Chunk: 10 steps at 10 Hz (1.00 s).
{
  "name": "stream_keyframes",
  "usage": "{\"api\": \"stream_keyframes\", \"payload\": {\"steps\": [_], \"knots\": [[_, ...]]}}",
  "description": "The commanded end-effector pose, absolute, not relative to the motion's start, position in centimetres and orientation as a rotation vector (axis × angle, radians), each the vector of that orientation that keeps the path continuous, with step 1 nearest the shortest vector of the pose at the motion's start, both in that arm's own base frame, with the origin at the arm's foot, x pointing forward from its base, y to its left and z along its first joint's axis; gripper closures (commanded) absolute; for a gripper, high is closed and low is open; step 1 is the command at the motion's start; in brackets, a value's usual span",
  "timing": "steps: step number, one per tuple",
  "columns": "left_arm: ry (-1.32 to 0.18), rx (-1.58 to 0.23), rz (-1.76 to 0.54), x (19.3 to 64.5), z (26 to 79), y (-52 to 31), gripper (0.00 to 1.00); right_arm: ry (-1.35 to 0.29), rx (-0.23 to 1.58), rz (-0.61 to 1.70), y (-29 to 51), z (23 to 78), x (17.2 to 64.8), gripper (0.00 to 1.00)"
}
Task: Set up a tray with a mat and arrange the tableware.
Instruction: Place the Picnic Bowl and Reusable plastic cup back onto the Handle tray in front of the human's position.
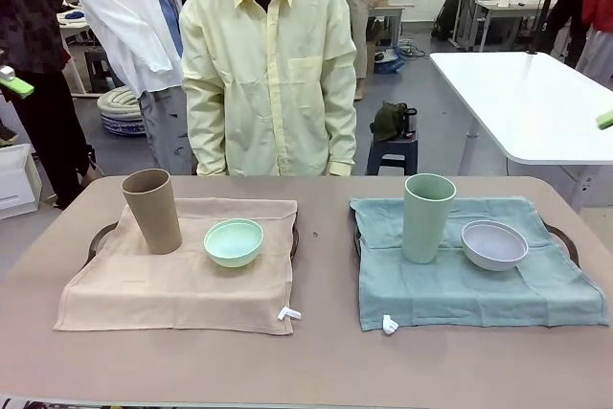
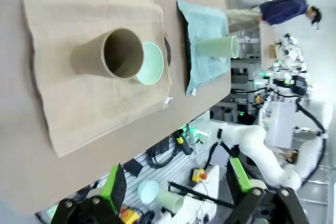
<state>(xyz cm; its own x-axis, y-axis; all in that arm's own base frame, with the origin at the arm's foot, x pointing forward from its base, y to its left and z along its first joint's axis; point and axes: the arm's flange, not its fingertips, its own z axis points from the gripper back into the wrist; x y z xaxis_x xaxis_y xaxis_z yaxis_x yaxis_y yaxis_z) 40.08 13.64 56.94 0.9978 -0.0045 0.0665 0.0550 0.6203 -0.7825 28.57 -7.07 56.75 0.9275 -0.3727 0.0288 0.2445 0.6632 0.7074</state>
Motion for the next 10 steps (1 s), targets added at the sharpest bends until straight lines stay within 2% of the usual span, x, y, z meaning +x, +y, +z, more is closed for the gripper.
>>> {"api": "stream_keyframes", "payload": {"steps": [1,4,7,10], "knots": [[-0.065,-0.907,-0.044,40.6,56.9,12.5,0.00,-0.161,0.761,-0.315,-5.6,56.5,29.5,0.00],[-0.058,-0.900,-0.038,40.2,57.0,13.3,0.00,-0.169,0.752,-0.351,-6.7,56.7,28.6,0.00],[0.125,-1.157,0.057,41.4,55.8,17.5,0.00,-0.077,1.014,-0.414,-10.4,56.3,29.1,0.00],[0.242,-1.252,0.119,41.1,53.6,20.0,0.00,-0.122,1.139,-0.405,-16.7,55.9,27.7,0.00]]}}
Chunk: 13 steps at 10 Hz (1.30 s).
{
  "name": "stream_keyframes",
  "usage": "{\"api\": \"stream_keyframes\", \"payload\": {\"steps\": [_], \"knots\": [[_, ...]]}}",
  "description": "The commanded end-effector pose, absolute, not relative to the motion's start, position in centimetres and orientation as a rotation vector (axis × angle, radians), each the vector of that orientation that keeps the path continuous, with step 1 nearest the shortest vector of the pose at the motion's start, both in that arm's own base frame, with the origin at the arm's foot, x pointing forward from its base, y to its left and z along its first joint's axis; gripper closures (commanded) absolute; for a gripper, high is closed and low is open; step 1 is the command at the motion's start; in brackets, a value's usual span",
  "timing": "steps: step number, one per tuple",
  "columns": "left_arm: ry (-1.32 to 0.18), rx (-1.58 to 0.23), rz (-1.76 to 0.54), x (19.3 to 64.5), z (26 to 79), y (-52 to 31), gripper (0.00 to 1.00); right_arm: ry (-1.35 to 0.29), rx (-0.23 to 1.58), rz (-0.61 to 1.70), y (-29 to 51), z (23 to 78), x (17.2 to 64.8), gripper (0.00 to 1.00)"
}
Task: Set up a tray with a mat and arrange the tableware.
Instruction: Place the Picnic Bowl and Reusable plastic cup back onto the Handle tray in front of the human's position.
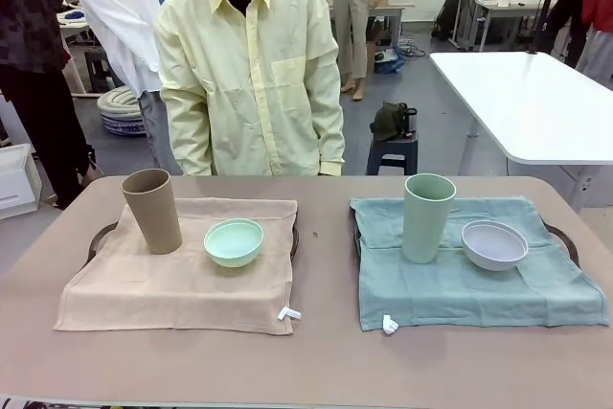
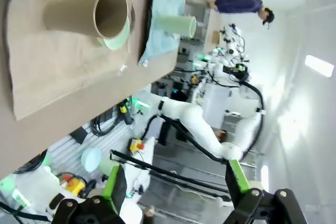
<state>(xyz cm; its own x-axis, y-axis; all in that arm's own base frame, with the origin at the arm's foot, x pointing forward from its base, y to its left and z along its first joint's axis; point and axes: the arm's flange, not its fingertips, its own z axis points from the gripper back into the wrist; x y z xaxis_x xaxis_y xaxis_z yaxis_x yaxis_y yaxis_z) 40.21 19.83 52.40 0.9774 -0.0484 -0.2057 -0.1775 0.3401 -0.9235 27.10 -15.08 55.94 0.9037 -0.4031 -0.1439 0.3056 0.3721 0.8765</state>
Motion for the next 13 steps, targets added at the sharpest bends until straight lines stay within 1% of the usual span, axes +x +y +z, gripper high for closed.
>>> {"api": "stream_keyframes", "payload": {"steps": [1,3,4,13], "knots": [[0.261,-1.247,0.125,40.3,53.5,20.3,0.00,-0.146,1.144,-0.394,-18.2,55.2,27.5,0.00],[0.289,-1.203,0.086,39.7,53.2,20.2,0.00,-0.153,1.187,-0.367,-18.8,54.5,27.9,0.00],[0.261,-1.246,0.110,39.9,52.0,20.6,0.00,-0.145,1.134,-0.433,-18.6,55.2,26.5,0.00],[0.261,-1.246,0.110,39.9,52.0,20.6,0.00,-0.145,1.134,-0.433,-18.6,55.2,26.5,0.00]]}}
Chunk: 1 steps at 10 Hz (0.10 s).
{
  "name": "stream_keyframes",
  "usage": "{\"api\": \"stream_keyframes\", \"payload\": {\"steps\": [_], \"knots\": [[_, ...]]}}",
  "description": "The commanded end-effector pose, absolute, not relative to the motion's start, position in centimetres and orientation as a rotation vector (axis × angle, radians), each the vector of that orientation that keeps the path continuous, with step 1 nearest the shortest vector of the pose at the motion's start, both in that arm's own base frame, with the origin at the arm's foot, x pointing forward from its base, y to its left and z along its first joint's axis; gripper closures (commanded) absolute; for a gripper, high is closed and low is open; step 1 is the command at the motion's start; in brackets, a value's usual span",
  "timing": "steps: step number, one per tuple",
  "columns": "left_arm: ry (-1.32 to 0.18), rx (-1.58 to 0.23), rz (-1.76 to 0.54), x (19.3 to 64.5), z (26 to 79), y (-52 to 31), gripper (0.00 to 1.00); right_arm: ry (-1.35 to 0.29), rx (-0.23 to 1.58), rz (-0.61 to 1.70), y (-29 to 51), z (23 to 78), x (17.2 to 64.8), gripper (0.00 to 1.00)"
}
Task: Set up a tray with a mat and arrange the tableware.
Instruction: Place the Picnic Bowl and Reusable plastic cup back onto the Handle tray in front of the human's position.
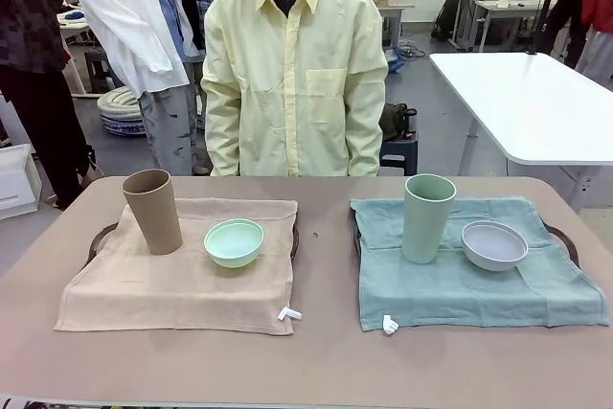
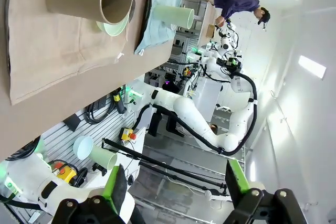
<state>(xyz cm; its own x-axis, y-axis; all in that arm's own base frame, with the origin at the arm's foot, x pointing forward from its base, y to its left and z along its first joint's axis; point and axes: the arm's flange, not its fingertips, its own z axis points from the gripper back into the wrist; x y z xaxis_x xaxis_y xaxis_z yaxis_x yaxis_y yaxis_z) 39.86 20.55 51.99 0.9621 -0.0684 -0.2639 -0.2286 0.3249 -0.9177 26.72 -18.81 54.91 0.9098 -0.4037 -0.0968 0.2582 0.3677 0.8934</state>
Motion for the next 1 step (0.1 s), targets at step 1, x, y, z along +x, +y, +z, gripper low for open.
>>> {"api": "stream_keyframes", "payload": {"steps": [1], "knots": [[0.261,-1.246,0.110,39.92,51.98,20.61,0.00,-0.145,1.134,-0.433,-18.60,55.16,26.52,0.00]]}}
